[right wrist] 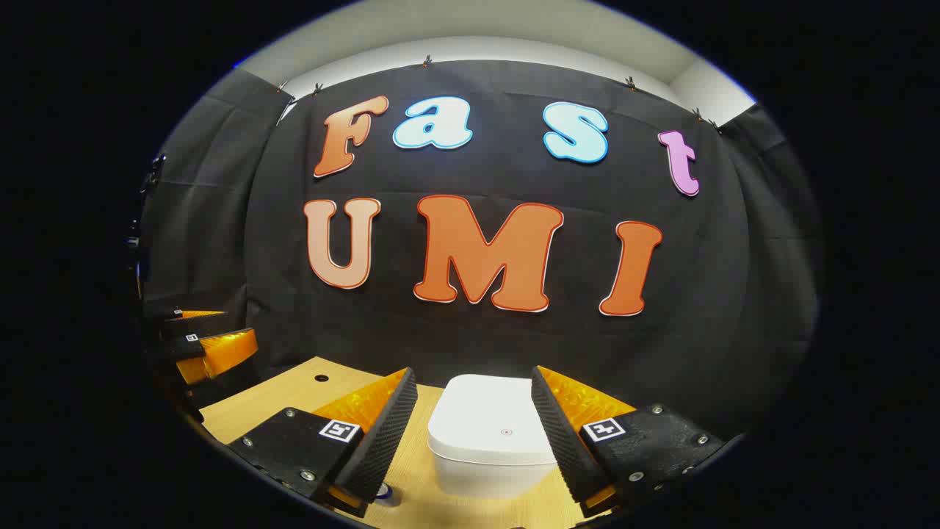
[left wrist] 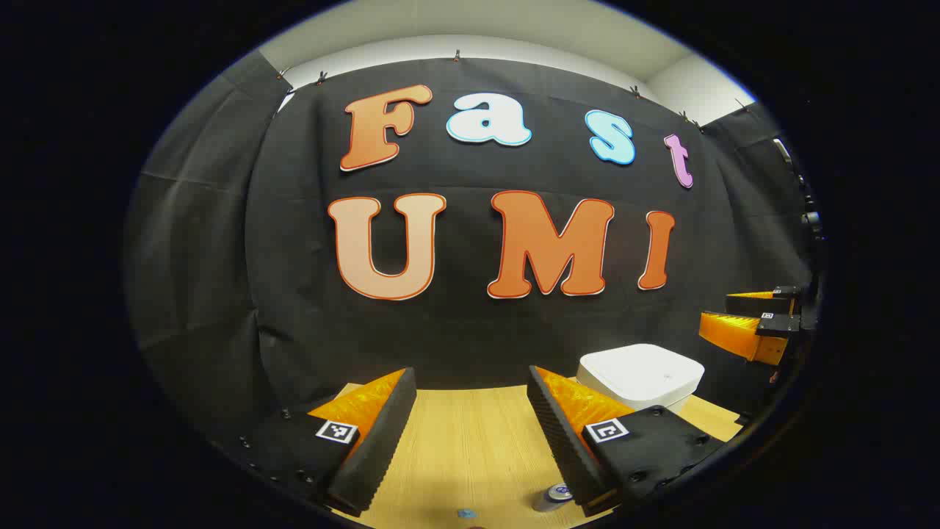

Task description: Press the lid of the desktop garbage bin to open it, pick up the crumpled paper on the desktop and throw it into the bin, then pick up the pop can on the desktop and drop it into the bin, and finally close the garbage bin lid.

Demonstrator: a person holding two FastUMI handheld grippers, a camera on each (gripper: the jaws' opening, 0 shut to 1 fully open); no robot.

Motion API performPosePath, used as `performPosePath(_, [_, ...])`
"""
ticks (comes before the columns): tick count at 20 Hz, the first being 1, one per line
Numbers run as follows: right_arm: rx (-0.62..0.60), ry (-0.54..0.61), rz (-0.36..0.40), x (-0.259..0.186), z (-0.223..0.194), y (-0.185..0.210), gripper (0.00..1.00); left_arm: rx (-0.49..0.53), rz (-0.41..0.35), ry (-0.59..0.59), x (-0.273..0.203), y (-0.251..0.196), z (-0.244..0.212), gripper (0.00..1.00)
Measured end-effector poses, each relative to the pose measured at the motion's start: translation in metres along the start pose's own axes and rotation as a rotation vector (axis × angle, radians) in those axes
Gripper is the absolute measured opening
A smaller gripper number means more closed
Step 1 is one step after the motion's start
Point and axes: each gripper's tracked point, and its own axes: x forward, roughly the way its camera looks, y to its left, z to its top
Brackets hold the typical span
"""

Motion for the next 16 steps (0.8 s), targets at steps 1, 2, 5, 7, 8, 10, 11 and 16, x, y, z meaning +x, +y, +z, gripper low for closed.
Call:
performPosePath(1, [0.000,0.002,0.015,0.003,-0.001,-0.002,0.94,0.004,0.010,-0.002,0.002,-0.003,0.000,0.96])
performPosePath(2, [-0.001,0.003,0.030,0.007,-0.003,-0.003,0.94,0.007,0.026,-0.003,0.003,-0.004,0.001,0.97])
performPosePath(5, [-0.002,0.009,0.074,0.018,-0.003,-0.010,0.94,-0.010,0.061,-0.007,0.007,-0.013,0.003,0.97])
performPosePath(7, [-0.004,0.000,0.104,0.026,-0.002,-0.014,0.94,-0.008,0.083,-0.009,0.009,-0.018,0.003,0.97])
performPosePath(8, [-0.009,-0.004,0.117,0.029,-0.001,-0.015,0.94,-0.006,0.094,-0.012,0.011,-0.020,0.005,0.97])
performPosePath(10, [-0.019,-0.007,0.134,0.037,-0.002,-0.018,0.94,-0.002,0.113,-0.013,0.013,-0.023,0.007,0.97])
performPosePath(11, [-0.015,-0.010,0.144,0.040,-0.002,-0.019,0.94,0.004,0.117,-0.015,0.015,-0.025,0.008,0.97])
performPosePath(16, [0.003,-0.010,0.148,0.054,-0.003,-0.024,0.92,0.035,0.131,-0.022,0.020,-0.028,0.013,0.97])
